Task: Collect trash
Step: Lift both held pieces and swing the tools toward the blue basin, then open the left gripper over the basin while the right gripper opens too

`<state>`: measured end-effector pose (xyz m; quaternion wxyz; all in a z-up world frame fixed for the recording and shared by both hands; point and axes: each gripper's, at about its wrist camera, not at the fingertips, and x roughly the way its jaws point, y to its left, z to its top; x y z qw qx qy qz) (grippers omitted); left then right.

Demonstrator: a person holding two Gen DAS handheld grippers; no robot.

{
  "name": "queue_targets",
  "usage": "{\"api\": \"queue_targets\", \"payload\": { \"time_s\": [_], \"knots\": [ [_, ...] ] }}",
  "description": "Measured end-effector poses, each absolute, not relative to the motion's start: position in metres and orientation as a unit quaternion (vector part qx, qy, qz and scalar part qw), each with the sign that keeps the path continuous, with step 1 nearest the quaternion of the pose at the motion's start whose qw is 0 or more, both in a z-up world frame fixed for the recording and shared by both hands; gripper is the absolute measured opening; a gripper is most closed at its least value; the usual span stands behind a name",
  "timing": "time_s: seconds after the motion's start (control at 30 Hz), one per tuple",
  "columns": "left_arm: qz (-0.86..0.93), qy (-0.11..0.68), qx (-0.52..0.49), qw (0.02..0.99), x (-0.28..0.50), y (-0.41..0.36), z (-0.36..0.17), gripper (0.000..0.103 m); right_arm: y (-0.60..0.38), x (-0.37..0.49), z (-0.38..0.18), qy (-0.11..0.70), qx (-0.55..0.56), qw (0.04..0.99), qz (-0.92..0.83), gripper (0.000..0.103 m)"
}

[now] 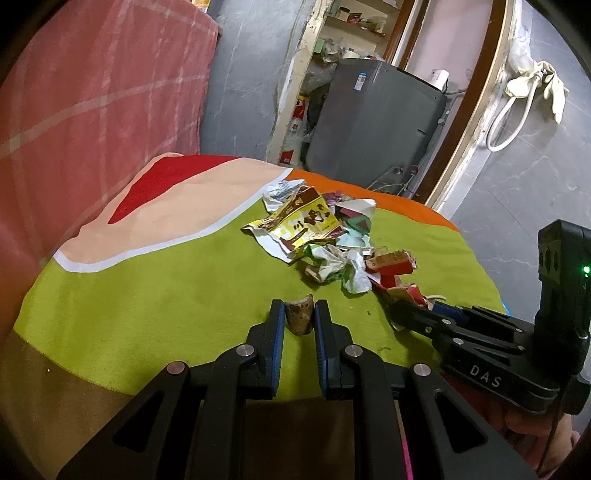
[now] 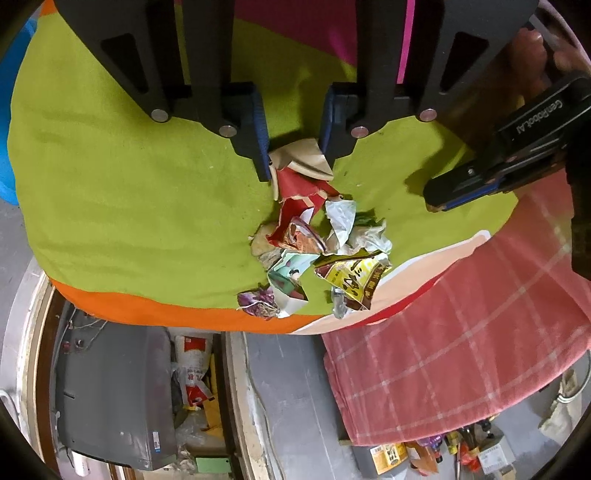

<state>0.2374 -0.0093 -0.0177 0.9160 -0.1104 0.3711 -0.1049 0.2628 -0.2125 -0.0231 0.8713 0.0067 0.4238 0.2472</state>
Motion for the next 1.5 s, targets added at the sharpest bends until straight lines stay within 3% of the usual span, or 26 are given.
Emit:
{"api": "queue_targets", "payload": {
  "time_s": [0.37, 0.87, 1.13, 1.5],
  "knots": [
    [-0.141, 0.320, -0.098, 0.931, 0.224, -0.049, 0.010, 0.013, -0.261, 0.219, 0.025, 0.321, 0.035, 0.917, 0.233, 0.022],
    [-0.253, 0.205, -0.097, 0.940, 0.216, -0.180, 0.070, 0.013, -0.380, 0.160, 0.099, 0.130, 0.016, 0.988, 0.081, 0.023],
    [-0.311, 0.210, -0.081, 0.923, 0.228, -0.261, 0.070, 0.013, -0.456, 0.155, 0.088, 0.128, 0.023, 0.991, -0.008, 0.025],
    [-0.338, 0.281, -0.022, 0.898, 0.259, -0.344, 0.034, 0.013, -0.520, 0.167, 0.038, 0.183, 0.082, 0.978, -0.054, 0.026]
  ]
}}
